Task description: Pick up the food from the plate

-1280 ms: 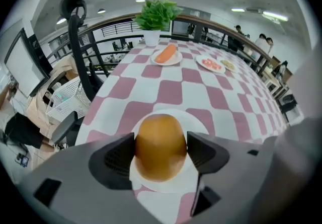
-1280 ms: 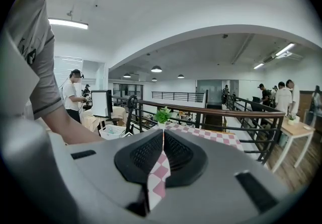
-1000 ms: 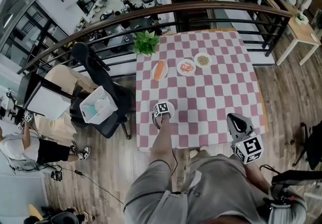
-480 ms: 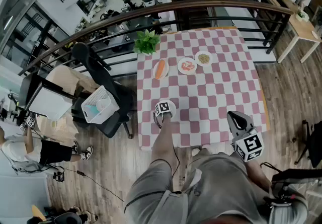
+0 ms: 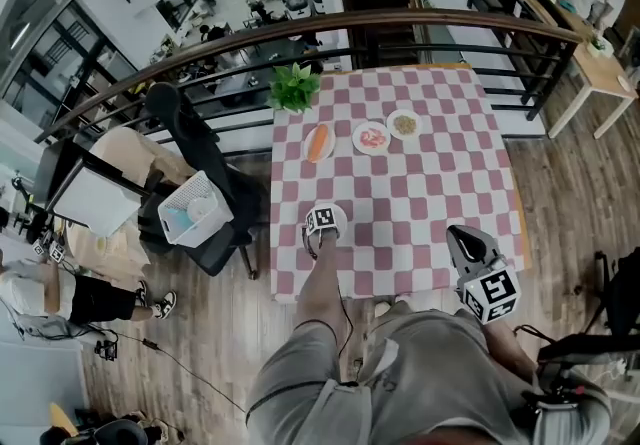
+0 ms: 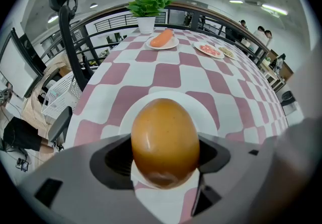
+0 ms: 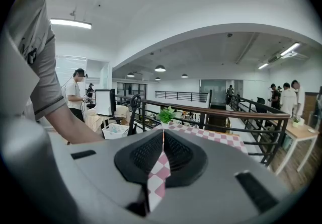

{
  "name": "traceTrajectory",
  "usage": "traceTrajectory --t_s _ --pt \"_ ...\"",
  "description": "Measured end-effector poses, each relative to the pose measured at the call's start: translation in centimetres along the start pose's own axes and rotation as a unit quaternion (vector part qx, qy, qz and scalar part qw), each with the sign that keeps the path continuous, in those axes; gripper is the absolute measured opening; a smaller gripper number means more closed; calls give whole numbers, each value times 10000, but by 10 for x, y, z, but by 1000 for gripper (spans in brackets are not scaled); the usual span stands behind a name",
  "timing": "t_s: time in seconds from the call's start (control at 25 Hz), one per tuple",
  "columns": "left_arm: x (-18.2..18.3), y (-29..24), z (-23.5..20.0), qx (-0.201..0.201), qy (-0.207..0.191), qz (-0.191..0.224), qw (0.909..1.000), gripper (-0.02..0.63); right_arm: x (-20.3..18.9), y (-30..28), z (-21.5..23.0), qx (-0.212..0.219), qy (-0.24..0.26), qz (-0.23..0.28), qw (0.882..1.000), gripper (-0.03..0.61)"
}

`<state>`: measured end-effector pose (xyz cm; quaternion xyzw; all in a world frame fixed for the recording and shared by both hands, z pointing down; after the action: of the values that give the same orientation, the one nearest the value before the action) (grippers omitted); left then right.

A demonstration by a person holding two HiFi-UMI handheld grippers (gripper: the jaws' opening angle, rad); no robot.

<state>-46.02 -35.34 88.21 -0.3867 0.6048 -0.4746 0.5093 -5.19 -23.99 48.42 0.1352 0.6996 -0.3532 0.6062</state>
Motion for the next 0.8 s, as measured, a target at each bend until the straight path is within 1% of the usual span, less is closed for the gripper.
traceTrajectory --t_s 0.08,0.16,0.28,0.32,0.4,0.44,0.48,0.56,0.64,0.8 --pt "-2 0 0 -23 -67 -22 10000 341 -1 0 -2 55 24 -11 10000 17" --pt "-3 -1 2 -87 -133 65 9999 340 -4 -1 -3 107 38 0 9999 17" --pt "0 3 8 -500 -385 529 9966 340 2 -2 -6 134 74 64 9999 17" --pt "-1 8 11 -550 -516 629 9952 339 2 -3 -6 133 66 80 9999 17" --pt "-2 18 14 -497 -756 831 9924 341 -1 -5 -5 141 31 97 9998 17" --pt "-1 24 15 -464 -827 997 9905 339 0 -6 -5 153 29 106 9998 17" --pt "1 30 16 -462 -867 1182 9881 339 1 -7 -6 170 39 115 9998 17" --pt "3 38 20 -584 -878 1499 9831 339 3 -9 -8 225 77 134 9996 17" --pt "4 49 22 -665 -871 1713 9791 339 5 -12 -11 306 101 148 9994 17" --pt "6 74 25 -716 -993 2050 9711 339 6 -18 -19 473 94 202 9986 17"
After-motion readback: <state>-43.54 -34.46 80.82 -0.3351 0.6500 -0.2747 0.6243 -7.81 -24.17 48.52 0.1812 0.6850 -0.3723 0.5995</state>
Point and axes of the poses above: the fingertips, and each gripper's own axes: y backward along the fingers, z to its right, x out of its top, the point moved 8 cm from there along y, backward along the fingers, and after that the axes turned 3 degrees about -z, right-handed, at the moved point
